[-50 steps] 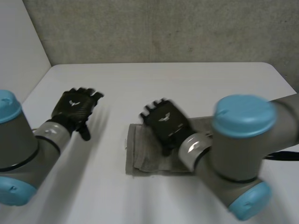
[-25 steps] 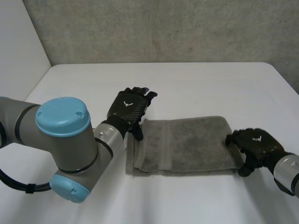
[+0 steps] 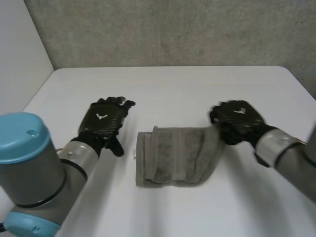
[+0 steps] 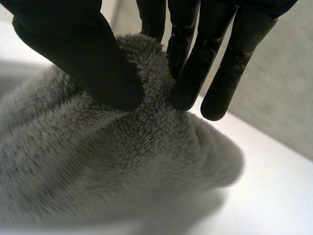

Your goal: Fold the towel.

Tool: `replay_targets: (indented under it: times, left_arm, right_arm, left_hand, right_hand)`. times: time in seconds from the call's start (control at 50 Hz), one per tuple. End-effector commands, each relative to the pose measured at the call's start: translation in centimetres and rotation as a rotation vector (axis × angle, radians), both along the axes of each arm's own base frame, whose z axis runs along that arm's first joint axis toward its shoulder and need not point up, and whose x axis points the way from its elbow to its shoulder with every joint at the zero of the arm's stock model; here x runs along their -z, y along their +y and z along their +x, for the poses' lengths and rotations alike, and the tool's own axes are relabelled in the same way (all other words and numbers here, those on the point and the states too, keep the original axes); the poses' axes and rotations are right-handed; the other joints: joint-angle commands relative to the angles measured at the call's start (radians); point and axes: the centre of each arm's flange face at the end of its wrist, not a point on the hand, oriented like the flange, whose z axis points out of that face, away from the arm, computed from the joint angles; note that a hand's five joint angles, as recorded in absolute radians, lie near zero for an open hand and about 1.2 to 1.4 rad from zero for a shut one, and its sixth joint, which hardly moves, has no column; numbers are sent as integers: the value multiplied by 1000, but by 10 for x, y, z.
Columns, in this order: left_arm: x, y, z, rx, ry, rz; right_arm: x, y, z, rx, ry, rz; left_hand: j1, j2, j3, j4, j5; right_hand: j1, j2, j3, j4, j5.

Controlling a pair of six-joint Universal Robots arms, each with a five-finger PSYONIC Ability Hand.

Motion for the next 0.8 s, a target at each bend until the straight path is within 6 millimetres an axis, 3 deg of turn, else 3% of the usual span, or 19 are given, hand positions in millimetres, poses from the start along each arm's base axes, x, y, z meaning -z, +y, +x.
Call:
replay_targets:
  times: [0.02,0.04,0.1,0.14,0.22,0.26,0.28,0.3,0.38,0.42,0.52,0.58,0.7,0.76,0.78,0.8]
  left_arm:
    - [-15,-6,23,-71,18,-29]
    - [-15,-6,23,-71,18,-29]
    - [-16,-7,26,-80,19,-32]
    - [-16,-8,25,-77,21,-35]
    - [-16,-10,24,-74,24,-36]
    - [-17,-12,23,-74,27,-42]
    - [-20,-13,21,-71,34,-54]
    - [-24,-14,18,-65,41,-67]
    - [-27,-17,12,-53,53,-78]
    - [-28,-18,6,-42,69,-80]
    - [-32,-18,-23,15,205,-16]
    - [-29,-19,-29,22,233,16]
    - [6,-21,-46,28,196,183]
    - [36,-20,-44,0,118,286]
    - [47,-18,-41,-24,81,324]
    - [48,-18,-41,-24,80,325]
  right_arm:
    - [3,58,93,-259,3,11]
    - [9,68,104,-297,15,33]
    - [19,73,111,-321,31,57]
    - [36,82,124,-358,55,90]
    - [35,84,128,-363,58,77]
    - [28,81,126,-341,55,58]
    - [28,81,126,-341,55,58]
    - [21,79,123,-319,50,44]
    - [-1,75,113,-247,30,5]
    - [-11,60,91,-143,32,-1]
    - [-14,47,66,-45,3,48]
    - [-16,45,57,-8,-49,95]
    - [-12,34,44,39,-101,162]
    - [2,33,47,15,-97,205]
    - [15,32,50,2,-79,235]
    - [15,32,50,2,-78,235]
  left_hand:
    - [-3,10,6,8,-27]
    - [-3,10,6,8,-27]
    - [-3,10,6,8,-27]
    - [-3,10,6,8,-27]
    - [-3,10,6,8,-27]
    - [-2,10,7,9,-27]
    - [-2,10,7,9,-27]
    - [-2,10,7,9,-27]
    - [7,19,15,18,-18]
    - [7,19,15,18,-18]
    - [4,16,12,15,-21]
    - [7,19,15,18,-18]
    - [7,19,15,18,-18]
    - [4,16,12,15,-21]
    - [4,16,12,15,-21]
    - [4,16,12,15,-21]
  right_hand:
    - [511,240,213,203,254]
    - [511,240,213,203,254]
    - [511,240,213,203,254]
    - [511,240,213,203,254]
    - [511,240,213,203,254]
    - [-379,-649,-676,-687,-636]
    - [-384,-654,-681,-691,-641]
    - [-711,-982,-1008,-1019,-968]
    - [-711,-982,-1008,-1019,-968]
    - [-711,-982,-1008,-1019,-968]
    - [-711,-982,-1008,-1019,-968]
    - [-711,-982,-1008,-1019,-968]
    - [-711,-982,-1008,-1019,-968]
    - [-711,-982,-1008,-1019,-968]
    - [-711,-982,-1008,-1019,-968]
    - [-711,-982,-1008,-1019,-968]
